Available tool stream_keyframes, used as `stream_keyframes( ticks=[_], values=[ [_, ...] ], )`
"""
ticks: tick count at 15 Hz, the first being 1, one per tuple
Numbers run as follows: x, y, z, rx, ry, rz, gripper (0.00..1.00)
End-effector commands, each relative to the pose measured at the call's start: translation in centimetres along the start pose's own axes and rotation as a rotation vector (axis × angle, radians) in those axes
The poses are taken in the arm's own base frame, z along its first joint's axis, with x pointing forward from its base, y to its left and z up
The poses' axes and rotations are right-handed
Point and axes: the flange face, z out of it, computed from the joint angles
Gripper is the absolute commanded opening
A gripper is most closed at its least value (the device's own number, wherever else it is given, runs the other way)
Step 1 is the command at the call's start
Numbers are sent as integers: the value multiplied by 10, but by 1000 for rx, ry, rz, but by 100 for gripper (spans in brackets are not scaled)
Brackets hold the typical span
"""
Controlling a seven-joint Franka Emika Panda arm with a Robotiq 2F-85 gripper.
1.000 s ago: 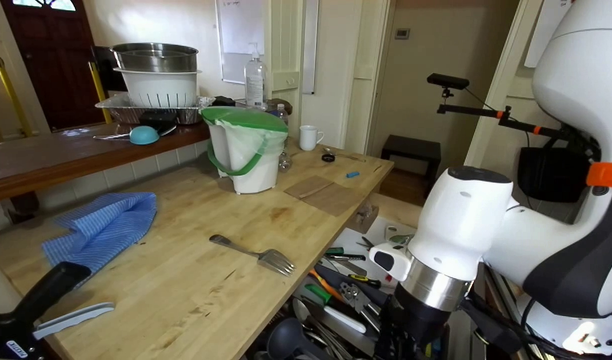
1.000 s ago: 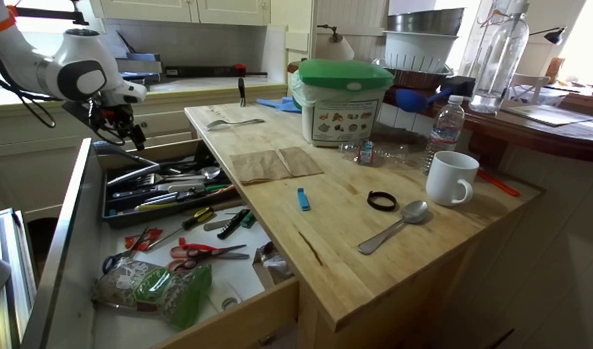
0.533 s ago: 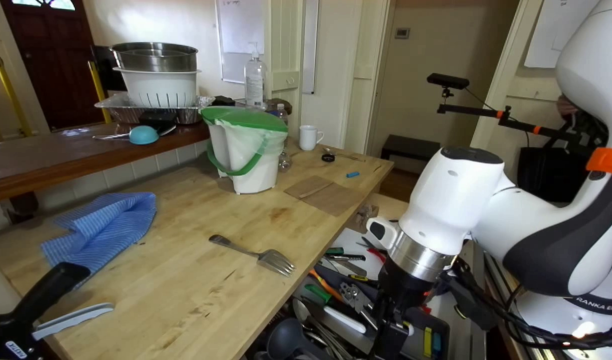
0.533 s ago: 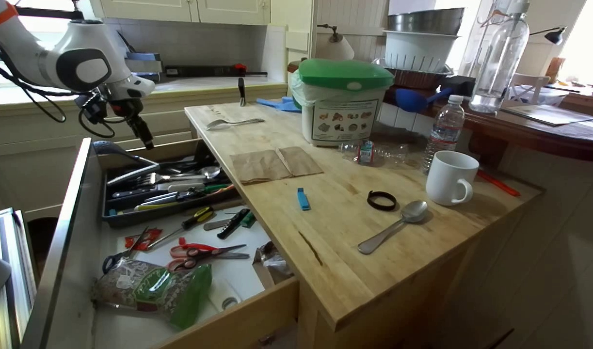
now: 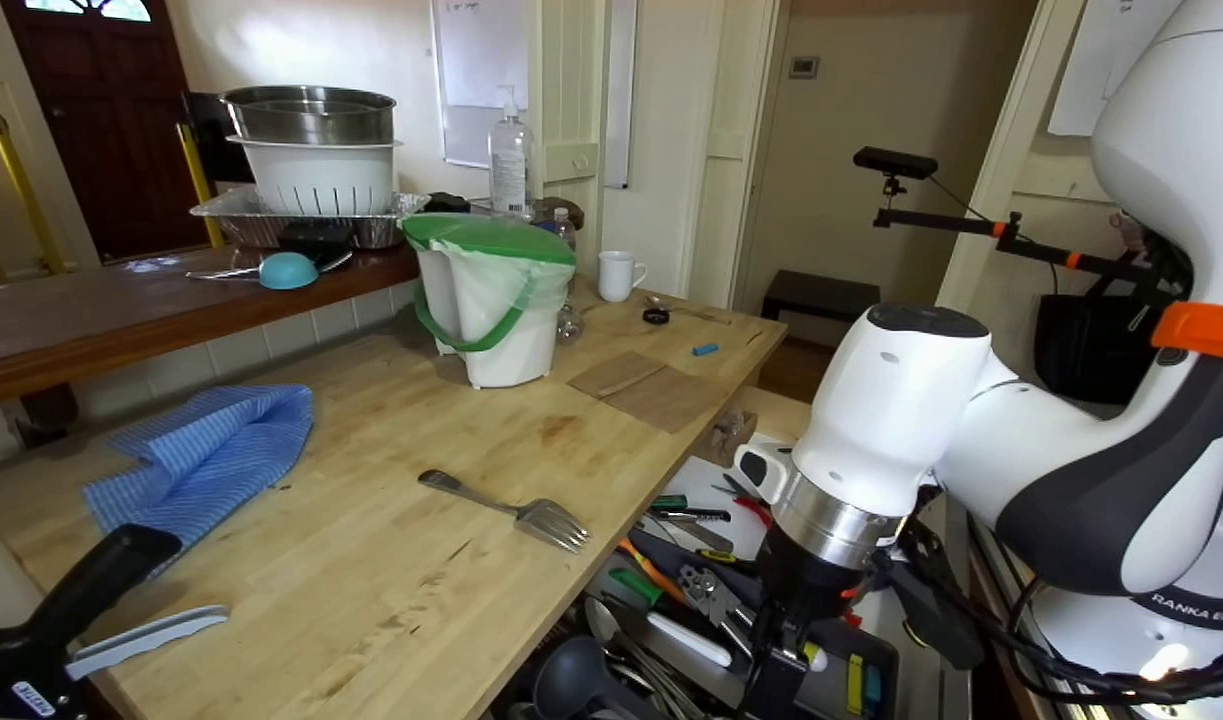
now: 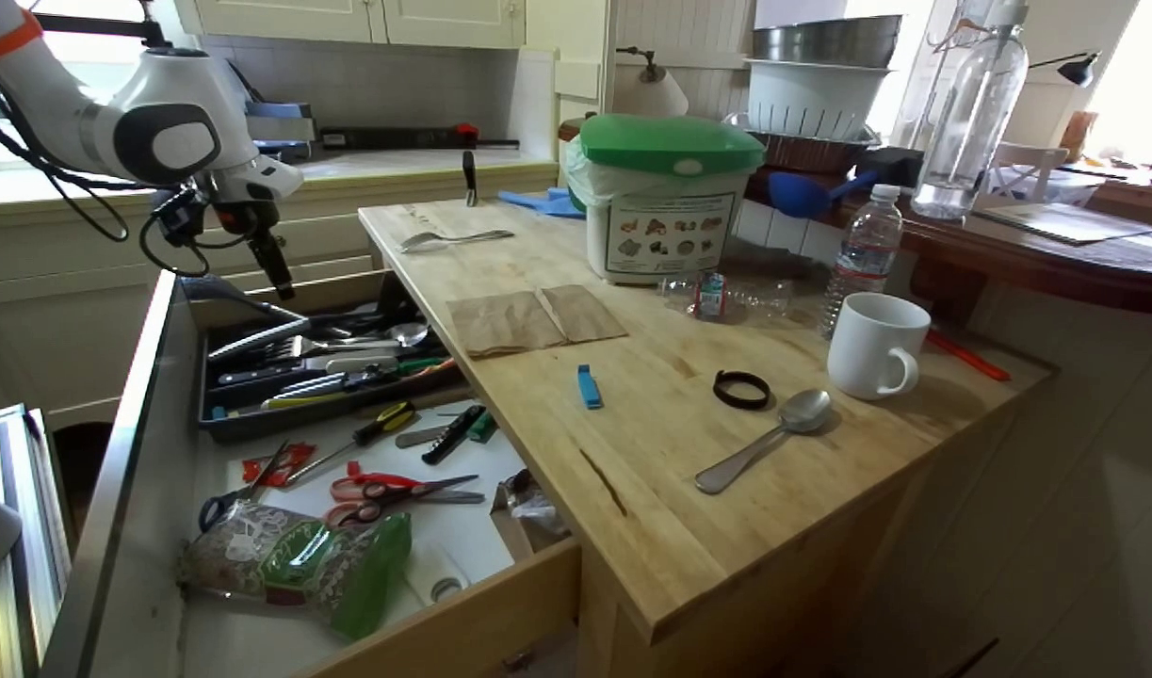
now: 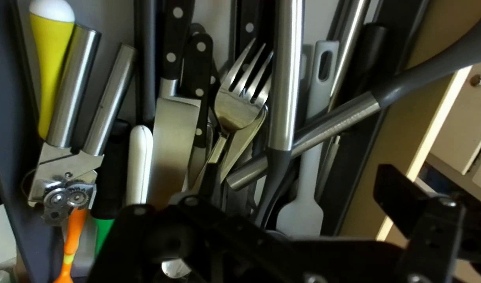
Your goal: Put the ladle in the open drawer.
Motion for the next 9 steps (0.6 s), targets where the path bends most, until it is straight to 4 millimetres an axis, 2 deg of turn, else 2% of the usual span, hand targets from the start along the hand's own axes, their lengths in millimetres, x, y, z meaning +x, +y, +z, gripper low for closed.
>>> stream_keyframes(
  ticks=[1,5,9],
  values=[
    [-6,-8,9,41,-10,132,100],
    [-14,-13,21,80,-16,214,100],
    [-22,-33,43,237,8,272,100]
  ],
)
